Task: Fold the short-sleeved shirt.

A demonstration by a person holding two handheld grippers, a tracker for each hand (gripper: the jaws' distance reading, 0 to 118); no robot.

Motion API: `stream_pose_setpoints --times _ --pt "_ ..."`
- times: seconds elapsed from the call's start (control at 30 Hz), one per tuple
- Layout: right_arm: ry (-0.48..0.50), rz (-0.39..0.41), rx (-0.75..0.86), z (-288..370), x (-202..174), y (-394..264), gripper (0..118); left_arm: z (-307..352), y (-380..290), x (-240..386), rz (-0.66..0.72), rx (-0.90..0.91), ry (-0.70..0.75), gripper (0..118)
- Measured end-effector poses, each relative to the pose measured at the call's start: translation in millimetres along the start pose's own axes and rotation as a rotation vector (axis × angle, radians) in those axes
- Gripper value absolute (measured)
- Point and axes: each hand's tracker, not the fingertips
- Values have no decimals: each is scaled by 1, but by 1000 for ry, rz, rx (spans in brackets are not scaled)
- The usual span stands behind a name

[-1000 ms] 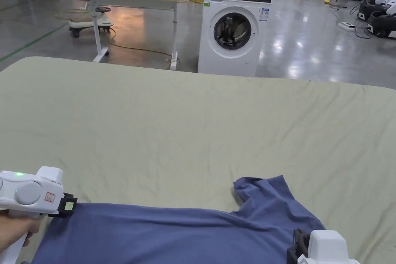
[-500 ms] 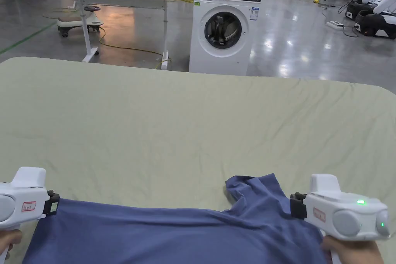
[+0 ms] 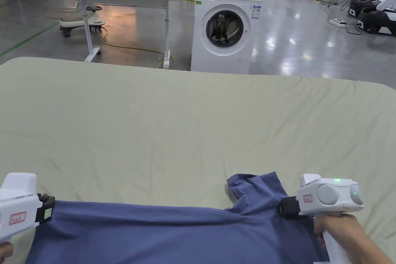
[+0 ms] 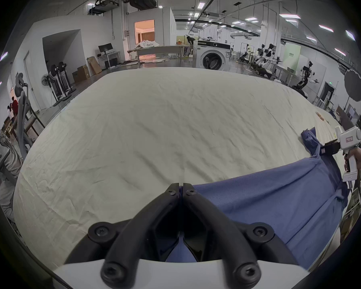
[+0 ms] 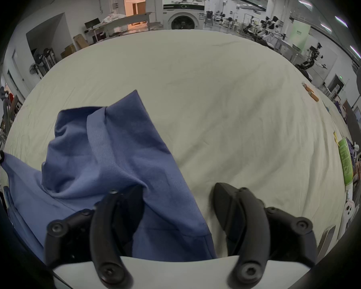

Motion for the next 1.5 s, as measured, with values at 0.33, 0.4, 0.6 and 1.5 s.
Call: stream_pose_setpoints --times 0.33,0.4,0.6,1.5 --pt "-1 12 67 25 -3 -10 1 1 -5 -1 26 15 2 0" --pt "15 8 106 41 -7 -14 1 7 -5 -3 33 24 0 0" --pt "21 16 238 109 -10 -32 1 37 -9 -11 46 67 -16 0" --pt "-26 88 81 175 -2 -245 1 137 -177 -22 13 -37 -54 0"
